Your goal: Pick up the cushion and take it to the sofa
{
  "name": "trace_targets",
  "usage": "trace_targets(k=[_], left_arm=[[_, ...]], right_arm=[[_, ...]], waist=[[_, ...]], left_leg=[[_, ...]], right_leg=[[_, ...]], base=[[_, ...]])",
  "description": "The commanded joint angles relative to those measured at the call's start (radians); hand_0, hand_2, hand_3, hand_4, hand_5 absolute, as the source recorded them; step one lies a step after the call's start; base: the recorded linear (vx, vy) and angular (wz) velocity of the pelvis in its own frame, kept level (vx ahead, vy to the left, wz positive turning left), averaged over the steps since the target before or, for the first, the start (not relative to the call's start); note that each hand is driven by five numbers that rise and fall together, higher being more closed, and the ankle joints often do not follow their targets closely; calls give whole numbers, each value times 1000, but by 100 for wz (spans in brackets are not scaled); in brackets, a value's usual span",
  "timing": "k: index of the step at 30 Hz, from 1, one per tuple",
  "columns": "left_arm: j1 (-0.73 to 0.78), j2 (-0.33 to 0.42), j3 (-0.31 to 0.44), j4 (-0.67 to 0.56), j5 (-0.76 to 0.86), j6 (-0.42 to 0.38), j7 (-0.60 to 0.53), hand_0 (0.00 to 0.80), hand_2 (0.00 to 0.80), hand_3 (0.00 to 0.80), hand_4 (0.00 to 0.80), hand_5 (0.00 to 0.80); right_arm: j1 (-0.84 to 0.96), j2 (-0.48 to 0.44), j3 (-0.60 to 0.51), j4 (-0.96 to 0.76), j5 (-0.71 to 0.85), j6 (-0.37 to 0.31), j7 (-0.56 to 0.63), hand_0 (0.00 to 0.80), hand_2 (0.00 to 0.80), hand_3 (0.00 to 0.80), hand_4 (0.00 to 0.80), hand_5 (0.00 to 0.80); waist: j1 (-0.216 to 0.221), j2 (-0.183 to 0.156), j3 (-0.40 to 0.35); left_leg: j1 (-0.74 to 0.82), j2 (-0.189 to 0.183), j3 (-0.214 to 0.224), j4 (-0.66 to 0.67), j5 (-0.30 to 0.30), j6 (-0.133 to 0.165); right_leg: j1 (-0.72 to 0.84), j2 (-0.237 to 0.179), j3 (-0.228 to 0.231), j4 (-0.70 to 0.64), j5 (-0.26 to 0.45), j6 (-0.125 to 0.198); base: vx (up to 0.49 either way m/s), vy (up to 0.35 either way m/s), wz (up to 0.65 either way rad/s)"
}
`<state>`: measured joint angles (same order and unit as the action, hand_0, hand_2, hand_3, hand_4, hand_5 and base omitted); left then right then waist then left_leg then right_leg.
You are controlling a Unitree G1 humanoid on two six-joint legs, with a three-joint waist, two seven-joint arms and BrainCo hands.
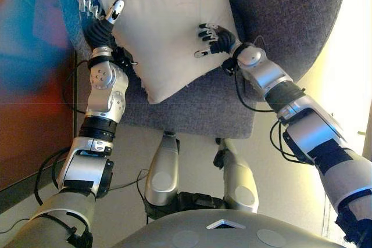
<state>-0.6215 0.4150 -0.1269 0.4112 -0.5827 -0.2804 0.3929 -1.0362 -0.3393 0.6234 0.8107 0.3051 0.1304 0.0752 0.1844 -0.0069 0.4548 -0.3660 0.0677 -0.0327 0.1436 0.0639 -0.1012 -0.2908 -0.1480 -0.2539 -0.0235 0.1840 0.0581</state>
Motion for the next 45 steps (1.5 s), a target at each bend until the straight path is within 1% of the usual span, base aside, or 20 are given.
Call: trace_targets(k=[1, 4, 10, 17, 20, 25, 28, 32, 35, 41, 45], left_arm=[[-64, 13, -44, -133, -1, -70, -24, 0, 0, 0, 0, 0], [-42, 14, -40, -164, -5, -71, -25, 0, 0, 0, 0, 0], [-27, 13, -44, -181, -23, -76, -37, 0, 0, 0, 0, 0], [-20, 27, -47, -202, -35, -61, -49, 0, 0, 0, 0, 0], [-26, 39, -49, -193, -35, -62, -56, 0, 0, 0, 0, 0], [-16, 65, -33, -211, -34, -60, -58, 0, 0, 0, 0, 0], [22, 96, -2, -251, -22, -62, -47, 0, 0, 0, 0, 0], [129, 123, 67, -330, -53, -78, -60, 0, 0, 0, 0, 0], [219, 127, 120, -384, -79, -94, -66, 0, 0, 0, 0, 0], [357, 129, 215, -467, -105, -146, -28, 0, 0, 0, 0, 0], [408, 131, 242, -498, -132, -147, -54, 0, 0, 0, 0, 0]], right_arm=[[-68, 24, 19, -33, 13, -62, 9, 0, 0, 0, 0, 0], [-67, 28, 17, -64, 17, -74, 56, 0, 0, 0, 0, 0], [-94, 28, 48, -42, -30, -40, 110, 0, 0, 0, 0, 0], [-121, 35, 47, -1, -6, -42, 92, 0, 0, 0, 0, 0], [-124, 38, 40, -3, 11, -42, 79, 0, 0, 0, 0, 0], [-110, 26, 28, -11, 24, -48, 61, 0, 0, 0, 0, 0], [-88, 8, 19, -35, 25, -46, 50, 0, 0, 0, 0, 0], [-36, -22, 2, -89, 36, -33, 17, 0, 0, 0, 0, 0], [2, -40, -19, -121, 36, -23, 0, 0, 0, 0, 0, 0], [63, -62, -54, -168, 25, -14, -8, 0, 0, 0, 0, 0], [76, -71, -67, -173, 29, -12, -16, 0, 0, 0, 0, 0]], waist=[[40, 6, 13], [45, 9, 18], [61, 11, 20], [84, -1, 36], [88, -10, 43], [91, -9, 50], [96, -3, 54], [106, 16, 58], [117, 31, 55], [140, 44, 44], [154, 48, 36]], left_leg=[[-77, -95, -24, 112, -48, 30], [-77, -98, -22, 117, -50, 31], [-74, -101, -22, 121, -51, 31], [-88, -95, -24, 140, -53, 31], [-93, -92, -24, 150, -56, 32], [-93, -93, -23, 149, -54, 35], [-87, -97, -24, 146, -56, 37], [-77, -100, -26, 143, -59, 39], [-64, -106, -30, 142, -62, 40], [-51, -107, -39, 152, -71, 38], [-46, -106, -47, 159, -73, 37]], right_leg=[[-13, -36, -43, 96, -102, 39], [-16, -41, -51, 102, -102, 41], [-11, -49, -69, 107, -104, 42], [-12, -50, -98, 119, -106, 43], [-14, -48, -103, 127, -106, 45], [-13, -50, -104, 126, -102, 49], [-11, -53, -107, 123, -100, 51], [-1, -61, -113, 124, -105, 50], [13, -67, -120, 124, -112, 49], [38, -74, -137, 129, -128, 42], [51, -74, -151, 134, -137, 38]], base=[[-10, 16, 6], [-3, 7, 1], [8, 2, 2], [12, -29, 5], [28, -54, 14], [14, -15, 6], [0, 0, 0], [15, 2, 1], [46, 8, 4], [42, -10, 8], [30, -30, 10]])
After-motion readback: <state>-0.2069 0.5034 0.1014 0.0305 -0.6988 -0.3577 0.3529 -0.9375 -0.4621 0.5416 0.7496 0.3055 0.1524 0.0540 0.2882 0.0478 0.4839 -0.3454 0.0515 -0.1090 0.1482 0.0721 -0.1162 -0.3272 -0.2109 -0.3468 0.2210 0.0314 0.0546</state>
